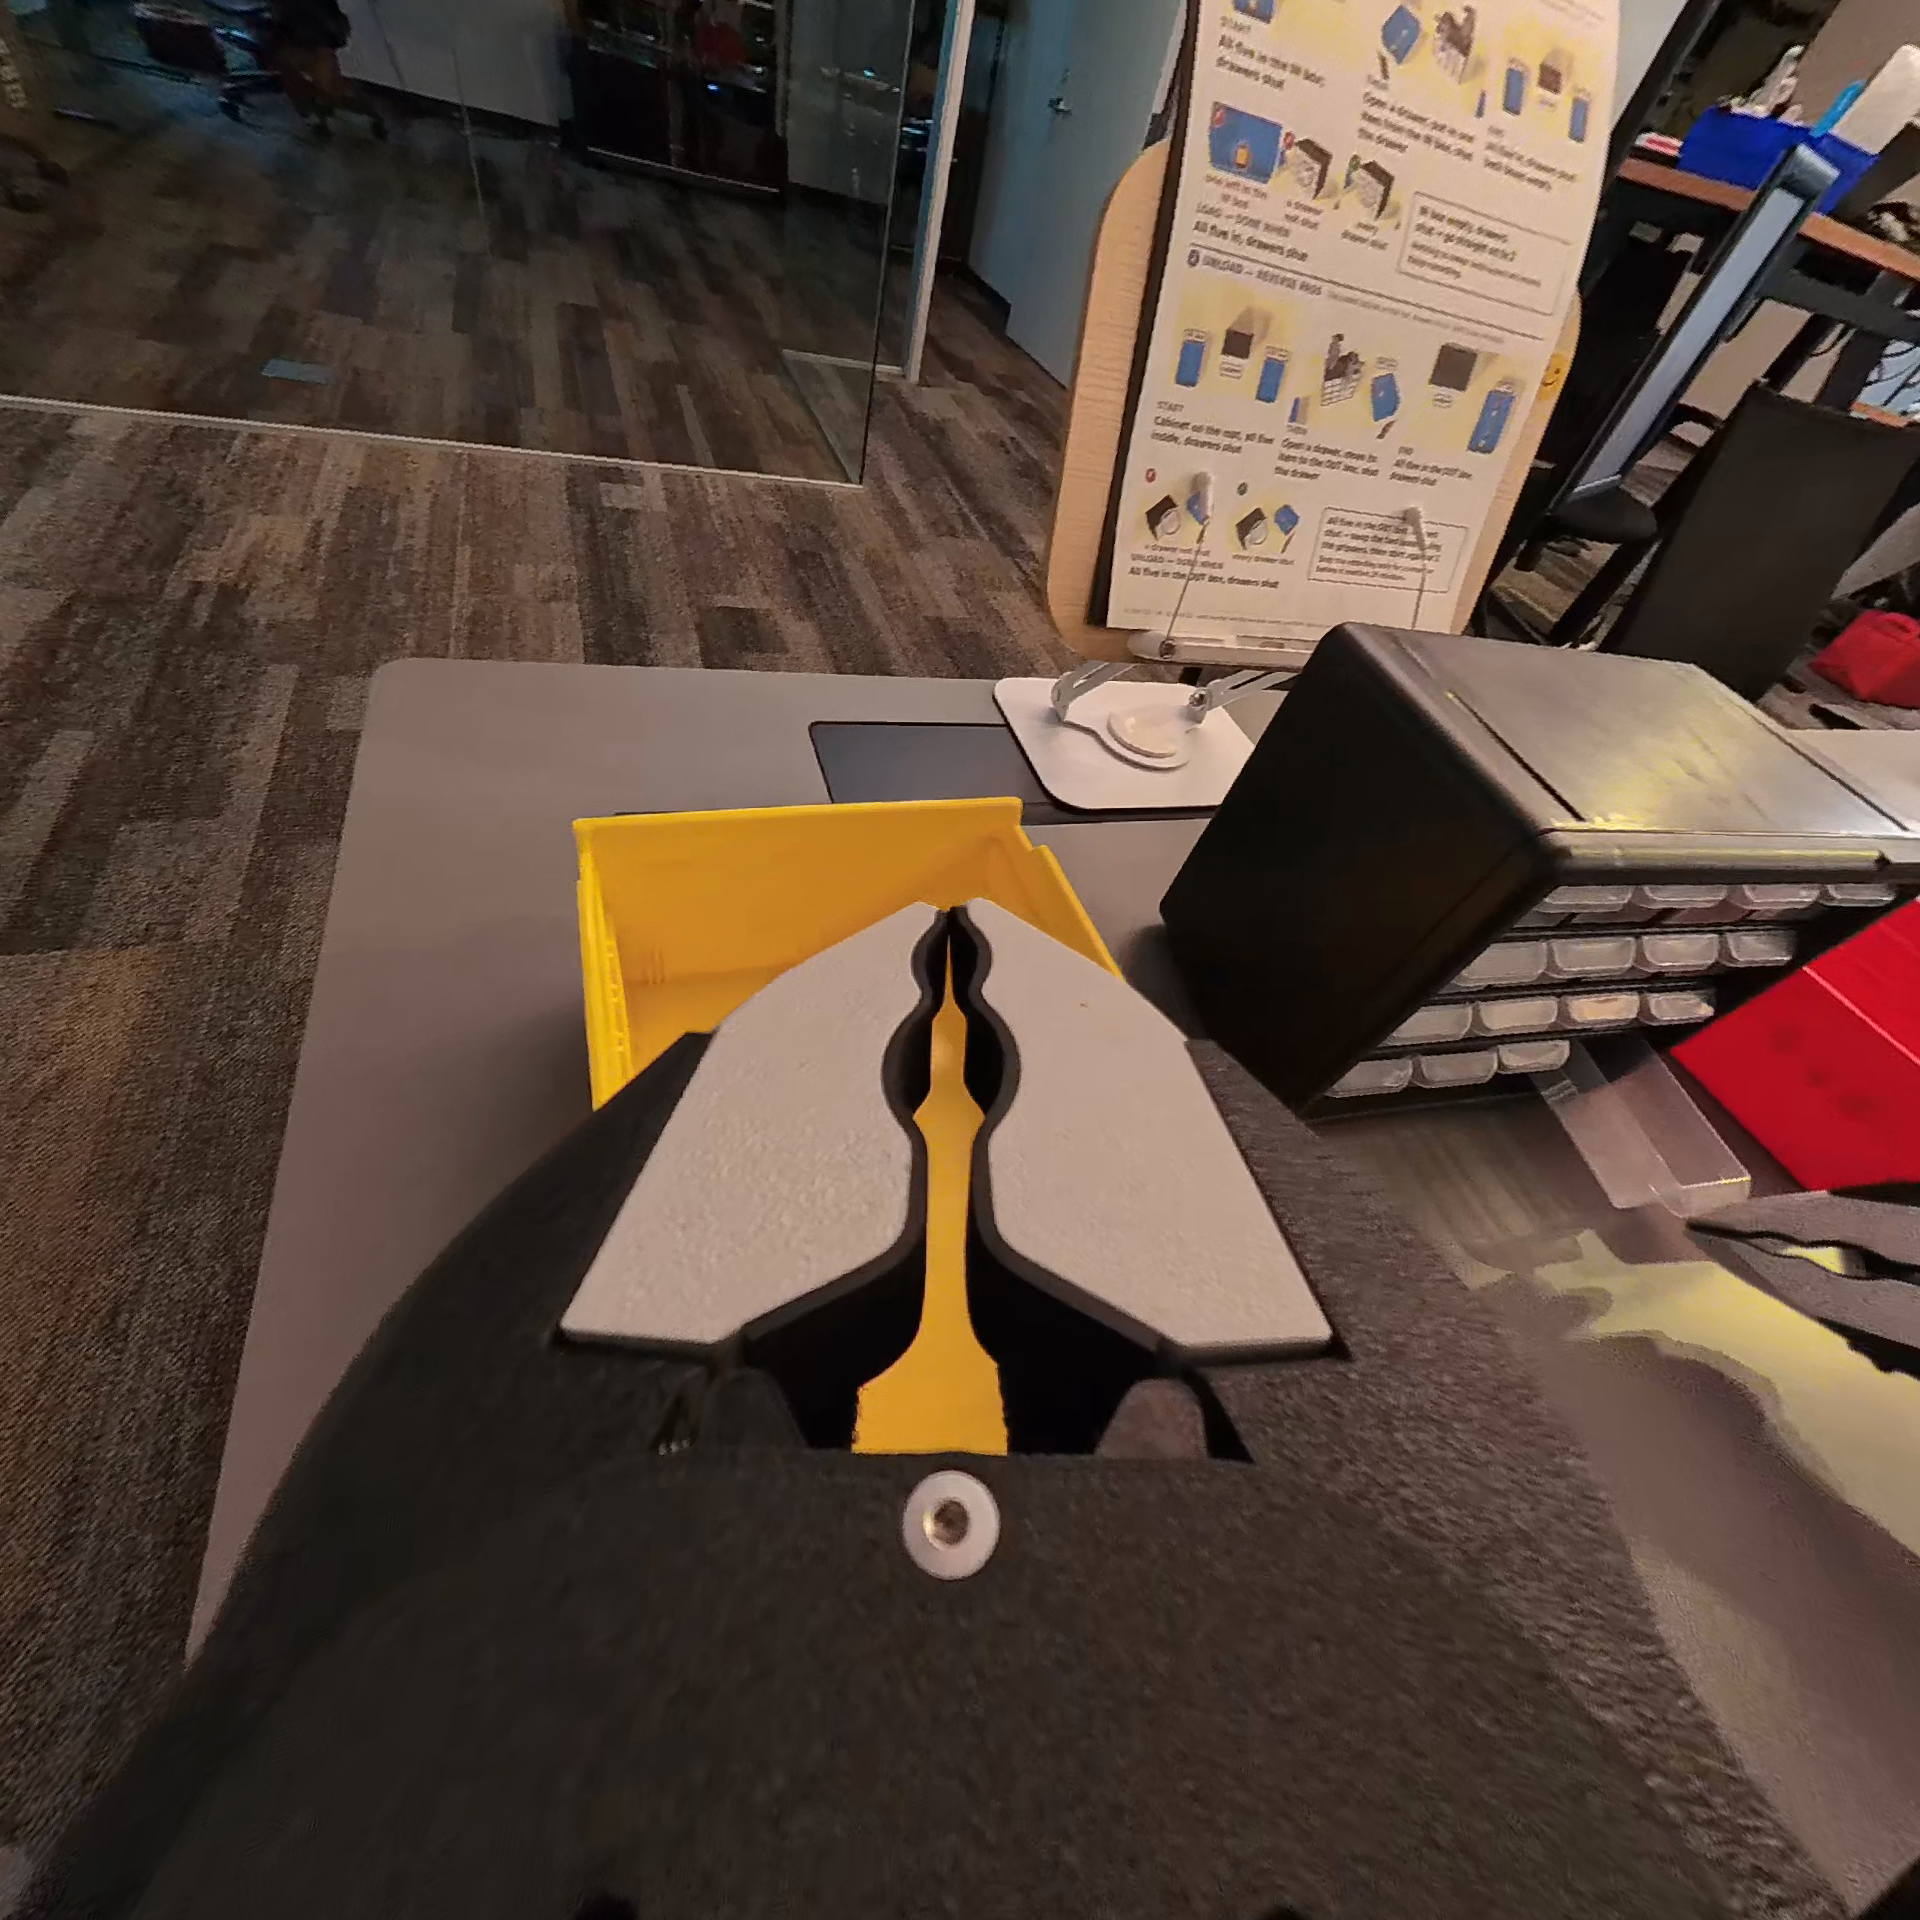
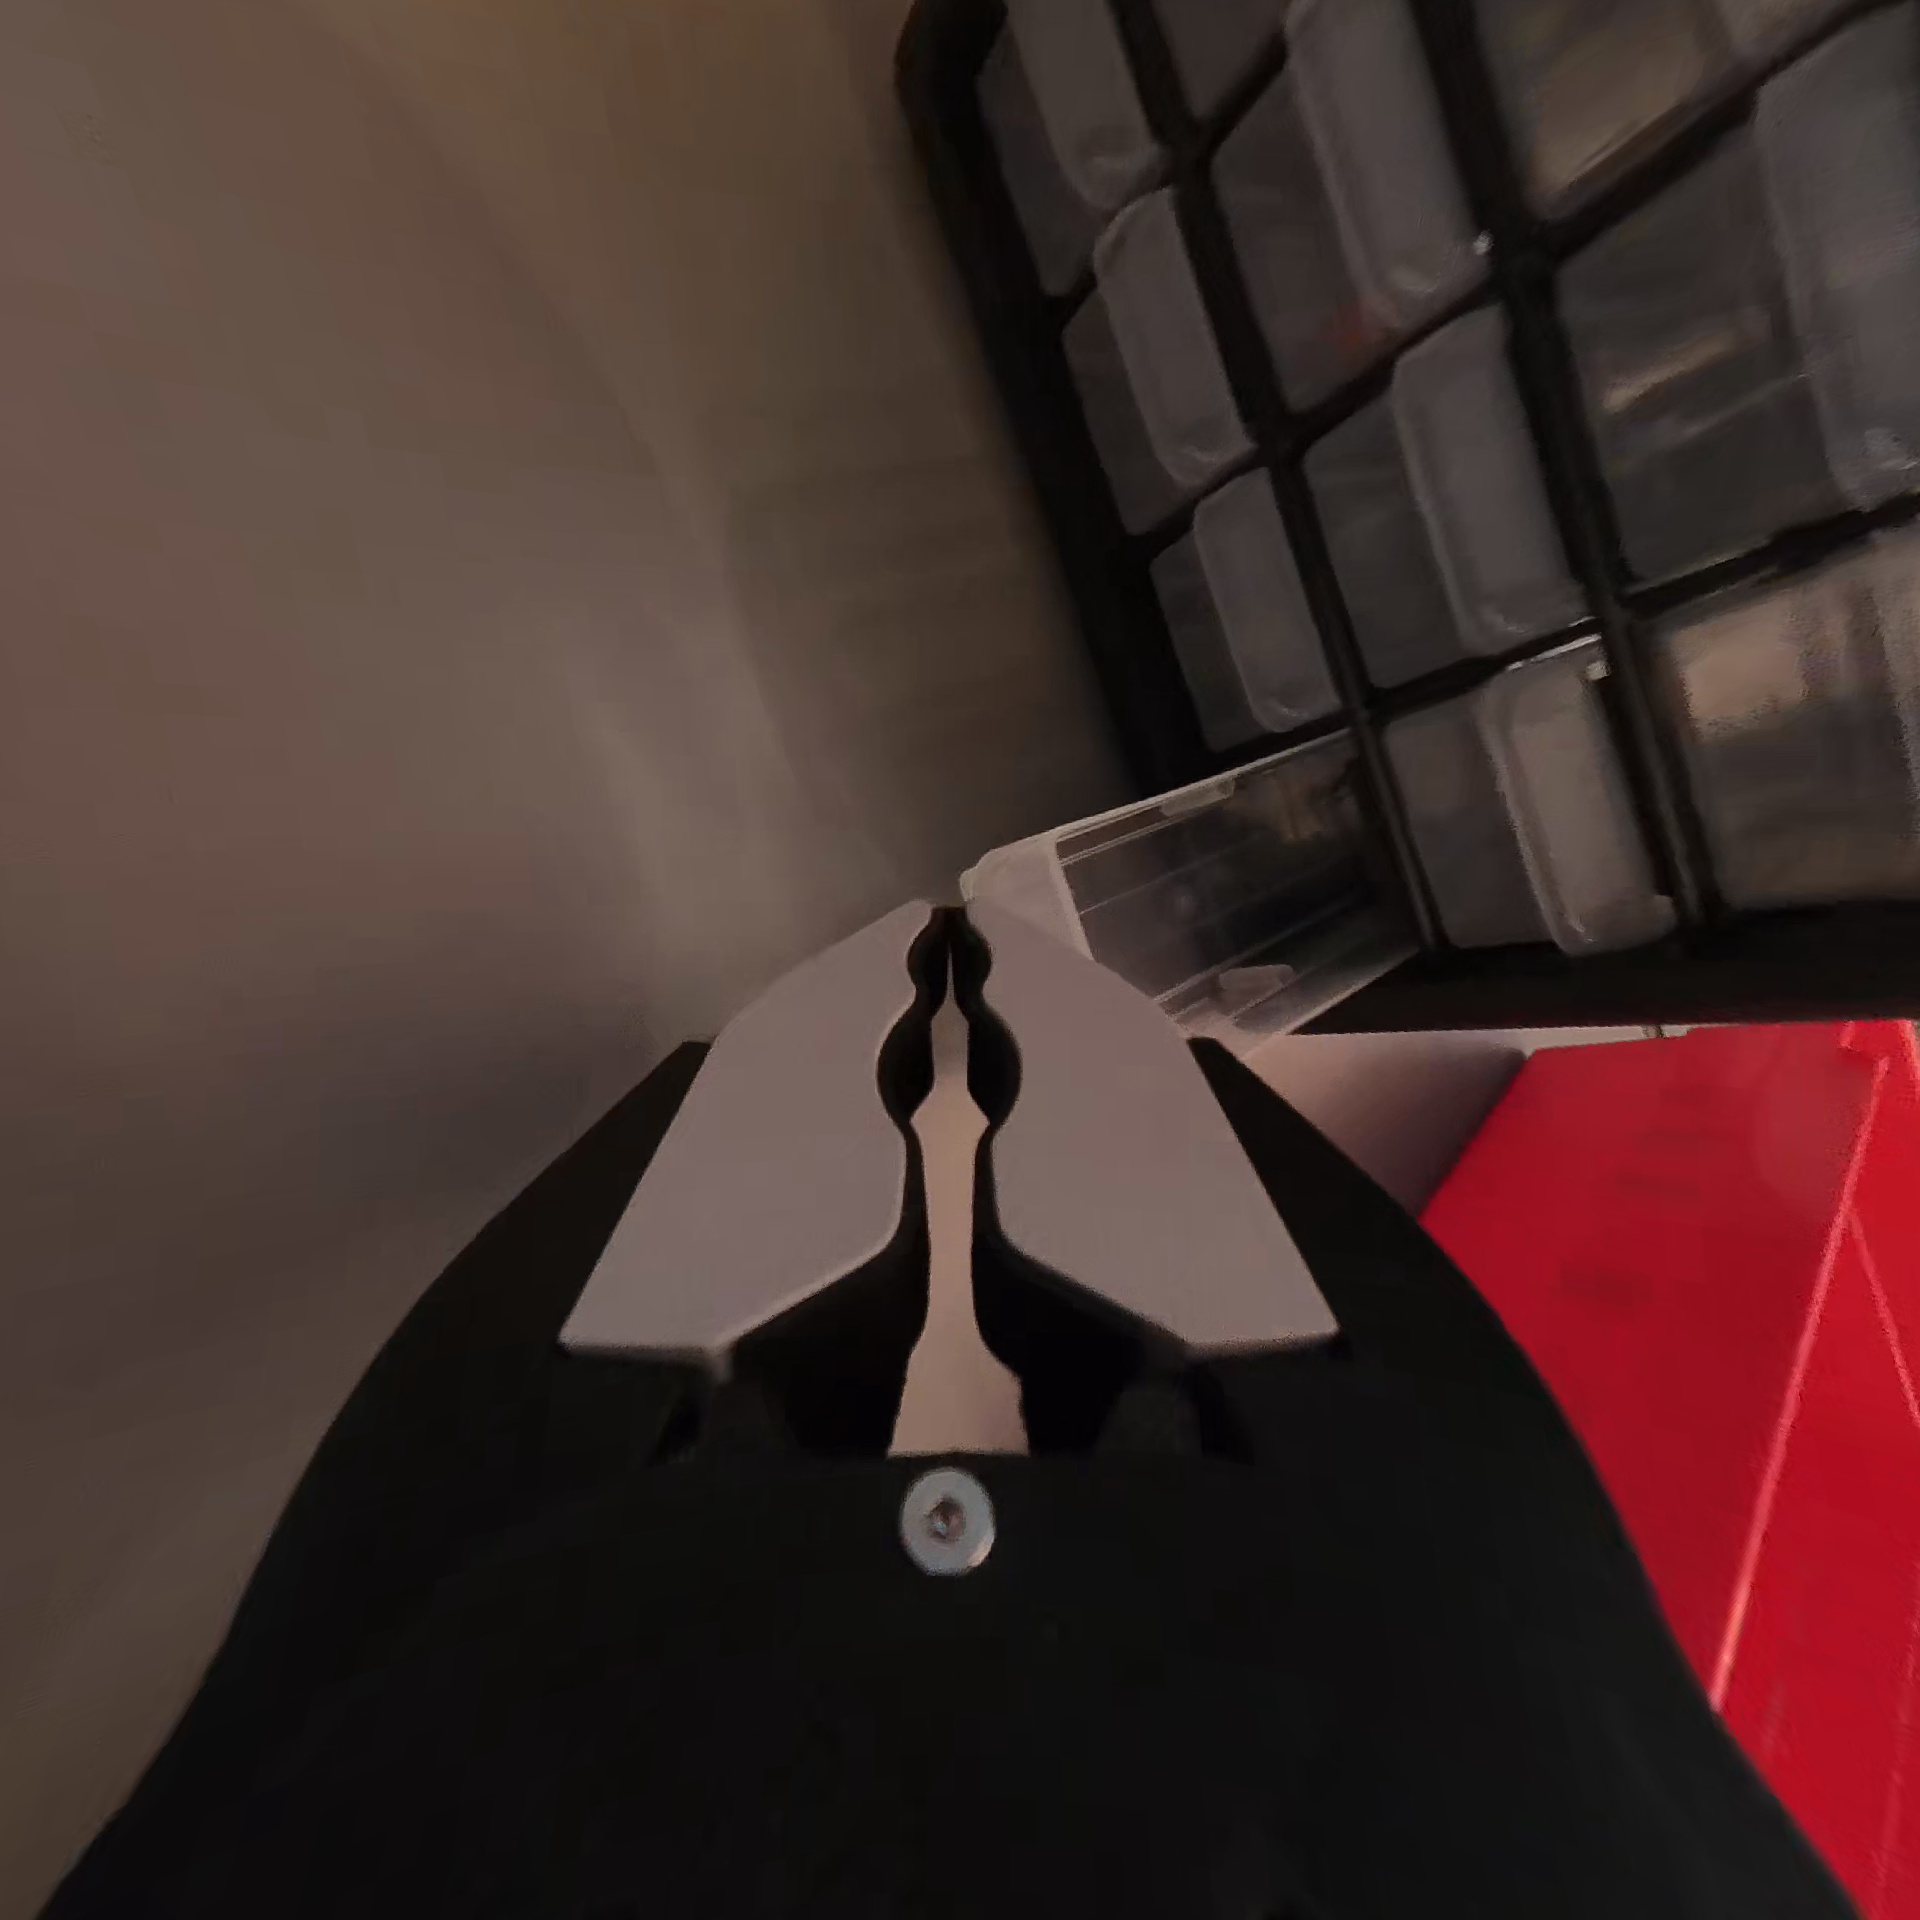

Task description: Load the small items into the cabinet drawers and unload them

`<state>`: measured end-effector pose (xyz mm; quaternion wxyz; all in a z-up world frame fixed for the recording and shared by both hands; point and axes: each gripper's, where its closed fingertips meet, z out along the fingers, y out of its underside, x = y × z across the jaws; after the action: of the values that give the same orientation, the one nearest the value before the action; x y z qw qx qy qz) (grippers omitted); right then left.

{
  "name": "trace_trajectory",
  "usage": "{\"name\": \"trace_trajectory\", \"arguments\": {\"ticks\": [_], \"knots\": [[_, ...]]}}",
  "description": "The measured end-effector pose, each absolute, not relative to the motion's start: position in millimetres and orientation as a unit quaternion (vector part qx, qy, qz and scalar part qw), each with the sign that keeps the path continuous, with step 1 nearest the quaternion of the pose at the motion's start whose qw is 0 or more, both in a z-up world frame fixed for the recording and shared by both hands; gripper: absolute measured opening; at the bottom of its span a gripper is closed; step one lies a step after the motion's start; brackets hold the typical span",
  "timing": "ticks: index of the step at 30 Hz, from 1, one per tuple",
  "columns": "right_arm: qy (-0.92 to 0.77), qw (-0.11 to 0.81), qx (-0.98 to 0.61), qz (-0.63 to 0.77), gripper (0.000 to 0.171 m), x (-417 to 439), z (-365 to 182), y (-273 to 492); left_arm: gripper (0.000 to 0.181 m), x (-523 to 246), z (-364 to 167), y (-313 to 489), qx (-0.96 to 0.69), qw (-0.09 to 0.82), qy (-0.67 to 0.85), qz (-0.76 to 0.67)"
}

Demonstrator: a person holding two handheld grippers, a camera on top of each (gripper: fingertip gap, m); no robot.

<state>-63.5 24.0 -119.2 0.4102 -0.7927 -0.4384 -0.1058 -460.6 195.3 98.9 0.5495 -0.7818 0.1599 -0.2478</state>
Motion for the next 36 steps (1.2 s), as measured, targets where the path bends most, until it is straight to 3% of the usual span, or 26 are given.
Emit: {"name": "trace_trajectory", "arguments": {"ticks": [10,16,24,30,36], "knots": [[-0.443,0.429,-0.785,-0.050,0.002,-65.2,-118.0,24.8,0.000,-457.1,93.6,197.6,-0.805,0.538,0.161,-0.191],[-0.385,0.512,-0.761,0.100,0.002,-69.8,-57.1,19.3,0.000,-430.8,102.8,173.5,-0.783,0.535,0.185,-0.259],[-0.367,0.576,-0.692,0.235,0.006,-60.2,5.5,31.4,0.003,-396.5,14.6,117.3,-0.788,0.320,0.505,-0.148],[-0.370,0.591,-0.657,0.286,0.010,-83.4,21.9,31.2,0.022,-402.4,-58.9,134.7,-0.681,0.174,0.708,-0.063],[-0.385,0.583,-0.661,0.275,0.011,-104.2,12.2,40.0,0.040,-383.1,-97.2,142.6,-0.658,0.100,0.730,-0.154]]}}
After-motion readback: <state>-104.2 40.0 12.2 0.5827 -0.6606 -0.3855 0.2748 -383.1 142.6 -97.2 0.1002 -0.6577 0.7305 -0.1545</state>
